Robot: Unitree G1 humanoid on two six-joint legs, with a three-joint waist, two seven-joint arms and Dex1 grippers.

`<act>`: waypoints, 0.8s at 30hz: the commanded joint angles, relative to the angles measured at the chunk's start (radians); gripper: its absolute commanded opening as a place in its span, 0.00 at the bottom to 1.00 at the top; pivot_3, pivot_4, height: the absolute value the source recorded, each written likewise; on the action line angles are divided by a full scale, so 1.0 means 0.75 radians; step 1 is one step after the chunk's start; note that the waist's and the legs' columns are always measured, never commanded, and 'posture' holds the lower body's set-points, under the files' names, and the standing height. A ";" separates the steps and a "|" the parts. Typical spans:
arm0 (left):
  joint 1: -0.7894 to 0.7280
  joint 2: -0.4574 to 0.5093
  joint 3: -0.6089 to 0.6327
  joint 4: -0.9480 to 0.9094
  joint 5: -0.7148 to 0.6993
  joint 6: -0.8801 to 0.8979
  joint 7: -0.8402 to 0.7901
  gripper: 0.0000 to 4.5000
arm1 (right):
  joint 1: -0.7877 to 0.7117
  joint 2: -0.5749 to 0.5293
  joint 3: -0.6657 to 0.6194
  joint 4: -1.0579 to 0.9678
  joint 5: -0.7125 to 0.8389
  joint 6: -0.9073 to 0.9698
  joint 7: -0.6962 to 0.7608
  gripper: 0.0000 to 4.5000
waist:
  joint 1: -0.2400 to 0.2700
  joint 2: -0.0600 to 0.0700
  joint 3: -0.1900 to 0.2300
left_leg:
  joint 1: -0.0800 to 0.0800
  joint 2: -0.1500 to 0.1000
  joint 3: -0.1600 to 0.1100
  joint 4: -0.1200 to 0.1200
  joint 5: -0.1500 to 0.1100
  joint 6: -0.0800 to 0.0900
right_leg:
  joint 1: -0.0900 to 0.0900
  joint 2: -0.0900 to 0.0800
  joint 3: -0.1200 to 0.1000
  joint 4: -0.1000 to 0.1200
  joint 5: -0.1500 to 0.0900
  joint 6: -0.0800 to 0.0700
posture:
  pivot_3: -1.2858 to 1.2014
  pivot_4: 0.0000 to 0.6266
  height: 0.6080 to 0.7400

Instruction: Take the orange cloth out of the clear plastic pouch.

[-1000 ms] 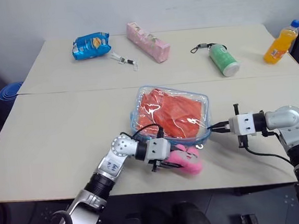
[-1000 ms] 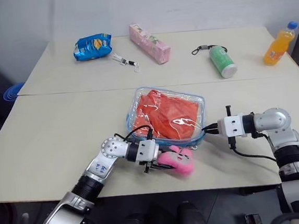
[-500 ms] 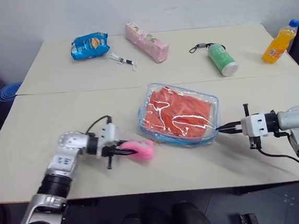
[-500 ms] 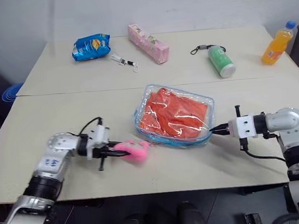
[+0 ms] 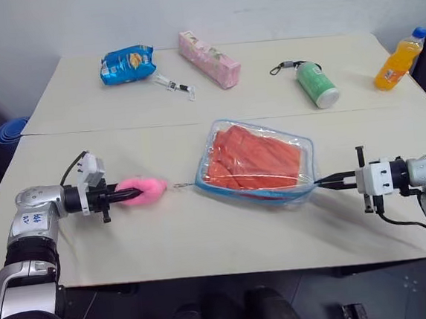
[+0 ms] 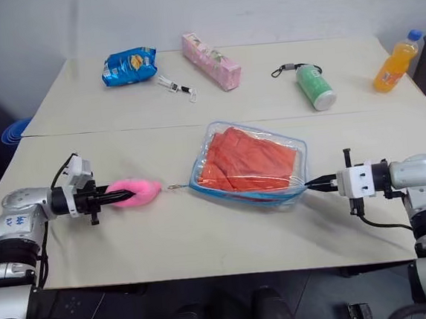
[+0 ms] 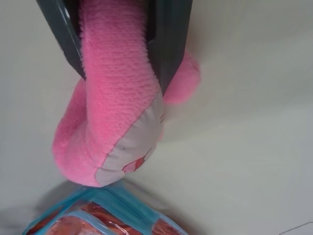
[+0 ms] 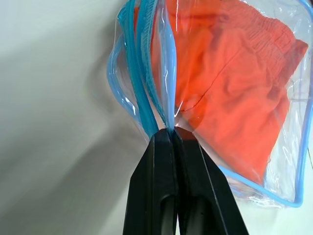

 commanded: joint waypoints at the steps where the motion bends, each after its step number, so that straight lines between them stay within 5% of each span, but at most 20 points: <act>1: 0.046 0.036 0.045 -0.163 -0.044 0.099 -0.030 0.25 | 0.095 -0.014 -0.077 -0.194 0.178 0.316 0.061 0.05 | 0.002 0.000 0.000 | 0.000 0.000 0.000 -0.001 0.000 0.000 | 0.000 0.000 0.000 0.000 0.000 0.000 | 0.52 0.24 1.00; 6: 0.170 0.067 0.056 -0.466 -0.068 0.131 -0.056 0.60 | 0.371 -0.053 -0.208 -0.665 0.354 0.627 -0.067 0.37 | 0.004 0.000 0.000 | -0.002 0.000 -0.002 -0.002 0.000 -0.001 | -0.002 -0.001 -0.001 -0.001 0.000 0.000 | 0.52 0.24 1.00; 11: 0.242 0.107 0.072 -0.752 -0.086 0.007 -0.101 0.94 | 0.863 -0.110 -0.522 -1.147 0.514 0.922 -0.231 0.75 | 0.025 0.001 0.001 | -0.004 0.000 -0.002 -0.005 0.000 -0.001 | -0.003 -0.001 -0.001 -0.004 0.000 0.000 | 0.52 0.24 1.00; 14: 0.201 0.080 0.053 -0.826 -0.074 -0.044 -0.083 1.00 | 1.137 -0.058 -0.705 -1.393 0.567 1.024 -0.324 0.99 | 0.043 0.001 0.001 | -0.003 0.000 -0.001 -0.006 -0.001 -0.001 | -0.001 -0.001 0.000 -0.008 0.000 0.000 | 0.52 0.24 1.00; 19: 0.000 -0.128 -0.089 -0.774 0.025 -0.157 0.008 1.00 | 1.358 0.079 -0.811 -1.678 0.582 1.095 -0.482 0.99 | 0.052 -0.002 0.001 | 0.002 -0.001 -0.001 -0.005 -0.005 0.008 | 0.006 0.000 0.000 -0.009 0.000 0.000 | 0.52 0.24 1.00; 24: -0.255 -0.336 -0.306 -0.302 0.337 -0.622 0.078 1.00 | 1.391 0.156 -0.743 -1.752 0.491 1.079 -0.529 0.99 | 0.050 -0.003 0.001 | 0.003 -0.002 0.001 -0.005 -0.004 0.008 | 0.006 0.002 0.002 -0.008 0.001 0.003 | 0.52 0.24 1.00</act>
